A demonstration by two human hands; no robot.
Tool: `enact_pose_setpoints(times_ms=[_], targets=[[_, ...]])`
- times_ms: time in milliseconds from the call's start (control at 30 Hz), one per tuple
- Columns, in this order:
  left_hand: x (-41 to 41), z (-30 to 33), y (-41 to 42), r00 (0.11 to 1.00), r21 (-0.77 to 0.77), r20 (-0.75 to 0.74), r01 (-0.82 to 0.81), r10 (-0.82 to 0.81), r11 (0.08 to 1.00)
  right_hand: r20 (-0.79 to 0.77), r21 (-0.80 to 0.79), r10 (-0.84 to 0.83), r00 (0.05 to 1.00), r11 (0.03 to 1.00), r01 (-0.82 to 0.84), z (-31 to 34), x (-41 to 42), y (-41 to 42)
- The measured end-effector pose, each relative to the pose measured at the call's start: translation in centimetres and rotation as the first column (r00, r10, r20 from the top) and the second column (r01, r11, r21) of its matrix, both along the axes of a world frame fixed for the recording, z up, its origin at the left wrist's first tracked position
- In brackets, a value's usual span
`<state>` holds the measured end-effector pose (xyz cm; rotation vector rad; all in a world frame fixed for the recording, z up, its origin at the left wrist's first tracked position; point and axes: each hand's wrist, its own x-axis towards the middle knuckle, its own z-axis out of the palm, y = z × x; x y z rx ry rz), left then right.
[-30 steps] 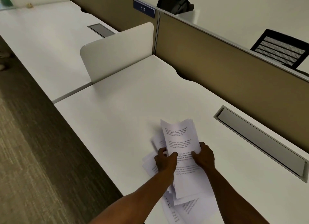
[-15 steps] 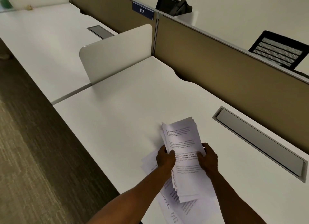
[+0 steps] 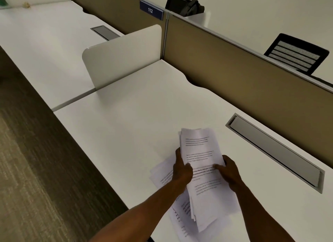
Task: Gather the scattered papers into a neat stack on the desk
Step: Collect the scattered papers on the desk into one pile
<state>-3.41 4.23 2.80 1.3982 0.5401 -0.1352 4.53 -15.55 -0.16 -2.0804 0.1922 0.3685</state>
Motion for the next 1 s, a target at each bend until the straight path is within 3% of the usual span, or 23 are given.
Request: enact_pose_setpoints(times_ms=[233, 433, 633, 767, 867, 933, 1000], targets=[[-1.8, 2.4, -0.4, 0.996, -0.354, 0.037, 0.085, -0.077, 0.931, -0.155, 0.371, -0.087, 0.984, 0.918, 0.140, 3.5, -1.5, -4.5], [-4.7, 0.6, 0.2, 0.997, -0.330, -0.077, -0.044, 0.020, 0.943, -0.211, 0.411, 0.090, 0.973, 0.912, 0.005, 4.4, -4.0, -4.5], [-9.2, -2.1, -0.4, 0.950, -0.179, -0.300, -0.140, 0.082, 0.974, -0.170, 0.226, 0.288, 0.942, 0.942, -0.247, 3.8, -4.2, -1.6], [-9.4, -1.8, -1.3, 0.869, 0.081, -0.494, 0.039, 0.006, 0.996, -0.088, -0.052, 0.393, 0.916, 0.916, -0.398, 2.3, -3.6, 1.0], [-9.3, -1.3, -2.0, 0.824, 0.154, -0.567, 0.102, 0.003, 0.983, 0.019, -0.331, 0.422, 0.906, 0.858, -0.393, 0.9, -3.5, 2.7], [-9.0, -1.4, -2.1, 0.812, 0.171, -0.583, 0.093, 0.025, 0.981, 0.092, -0.444, 0.408, 0.908, 0.833, -0.329, 0.0, -3.5, 3.4], [-8.5, -1.6, -2.0, 0.803, 0.177, -0.595, 0.087, 0.036, 0.980, 0.069, -0.514, 0.409, 0.910, 0.796, -0.319, -0.7, -3.6, 3.7]])
